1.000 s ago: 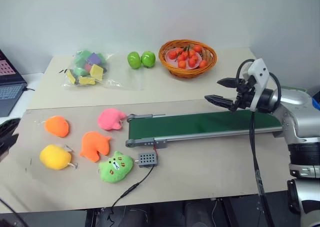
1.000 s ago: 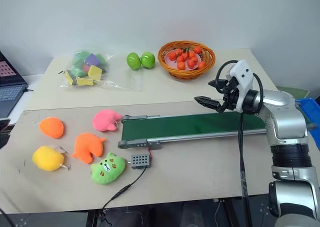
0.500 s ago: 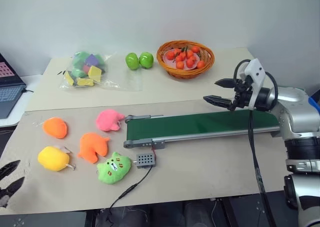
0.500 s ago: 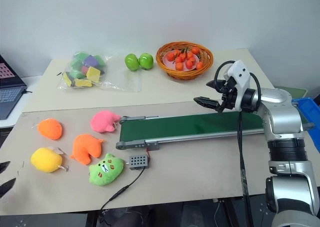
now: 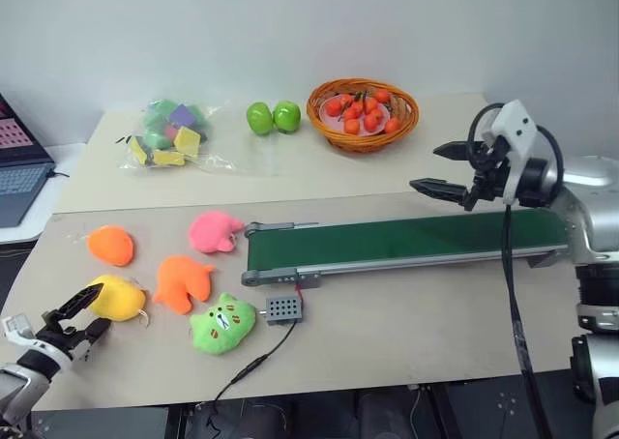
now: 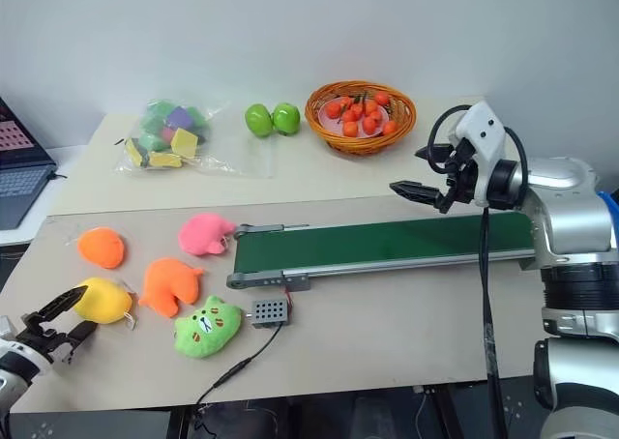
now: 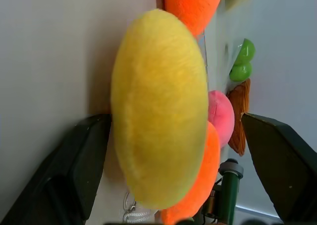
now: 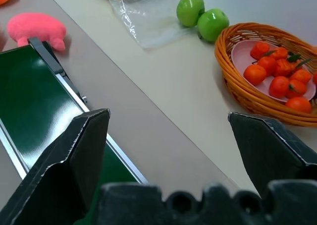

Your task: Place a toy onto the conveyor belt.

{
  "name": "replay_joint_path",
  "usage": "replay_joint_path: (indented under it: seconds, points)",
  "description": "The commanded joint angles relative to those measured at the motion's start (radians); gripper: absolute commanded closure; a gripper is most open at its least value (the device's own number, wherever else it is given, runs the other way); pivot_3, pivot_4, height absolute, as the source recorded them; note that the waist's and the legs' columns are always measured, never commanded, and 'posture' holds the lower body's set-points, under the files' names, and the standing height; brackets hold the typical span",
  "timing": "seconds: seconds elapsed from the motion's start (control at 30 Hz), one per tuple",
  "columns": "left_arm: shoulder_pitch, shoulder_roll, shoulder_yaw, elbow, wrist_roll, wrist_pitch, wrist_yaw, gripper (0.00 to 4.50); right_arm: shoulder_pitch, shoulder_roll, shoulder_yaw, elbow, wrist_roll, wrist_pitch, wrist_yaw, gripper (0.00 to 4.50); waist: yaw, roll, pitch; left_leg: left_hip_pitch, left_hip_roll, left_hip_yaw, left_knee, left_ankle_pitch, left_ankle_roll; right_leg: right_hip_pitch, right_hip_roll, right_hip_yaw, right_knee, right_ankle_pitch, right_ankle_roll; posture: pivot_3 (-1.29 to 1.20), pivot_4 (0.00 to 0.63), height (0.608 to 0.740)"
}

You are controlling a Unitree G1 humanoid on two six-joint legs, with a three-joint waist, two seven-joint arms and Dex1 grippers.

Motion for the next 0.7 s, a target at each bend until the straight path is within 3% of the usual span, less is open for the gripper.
replay_joint_path:
  seconds: [0.03, 0.07, 0.13, 0.37, 0.5, 0.7]
  points:
    - [-0.029, -0.012, -0.023, 0.019, 0.003, -0.028, 0.010, 0.07, -0.005, -0.026, -0.036, -0.049, 0.007, 0.010, -0.003, 0.00, 0.002, 0.000, 0.000, 0.000, 0.000, 0.000, 0.000, 0.000, 0.000, 0.000, 0.000, 0.000, 0.000, 0.000, 0.000, 0.00, 0.150, 0.740]
    - [-0.034, -0.012, -0.025, 0.022, 0.001, -0.031, 0.013, 0.59, -0.003, -0.027, -0.036, -0.052, 0.006, 0.011, -0.005, 0.00, 0.003, 0.000, 0.000, 0.001, 0.000, 0.000, 0.000, 0.000, 0.000, 0.000, 0.000, 0.000, 0.000, 0.000, 0.000, 0.00, 0.150, 0.740]
    - [-0.039, -0.010, -0.027, 0.022, -0.005, -0.032, 0.012, 1.03, -0.002, -0.027, -0.036, -0.055, 0.005, 0.012, -0.008, 0.00, 0.003, 0.000, 0.000, 0.001, 0.000, 0.000, 0.000, 0.000, 0.000, 0.000, 0.000, 0.000, 0.000, 0.000, 0.000, 0.00, 0.150, 0.740]
    - [-0.062, 0.014, 0.011, 0.015, -0.047, -0.026, 0.041, 3.69, 0.003, -0.016, -0.031, -0.056, -0.001, 0.007, -0.020, 0.00, 0.002, 0.000, 0.000, -0.001, 0.000, 0.000, 0.000, 0.000, 0.000, 0.000, 0.000, 0.000, 0.001, 0.000, 0.000, 0.00, 0.150, 0.740]
    - [-0.067, 0.038, 0.066, -0.051, -0.109, 0.018, 0.035, 3.69, 0.006, -0.010, -0.026, -0.052, -0.004, 0.001, -0.022, 0.00, 0.000, 0.000, 0.000, -0.001, 0.000, 0.000, 0.000, 0.000, 0.000, 0.000, 0.000, 0.000, 0.001, 0.000, 0.000, 0.00, 0.150, 0.740]
    - [-0.067, 0.065, 0.076, -0.306, -0.183, 0.049, 0.030, 3.69, -0.007, 0.007, -0.013, -0.028, -0.015, -0.016, -0.022, 0.00, -0.001, 0.000, 0.000, -0.001, 0.001, 0.000, 0.000, 0.000, 0.000, 0.000, 0.000, 0.000, 0.001, 0.000, 0.000, 0.00, 0.150, 0.740]
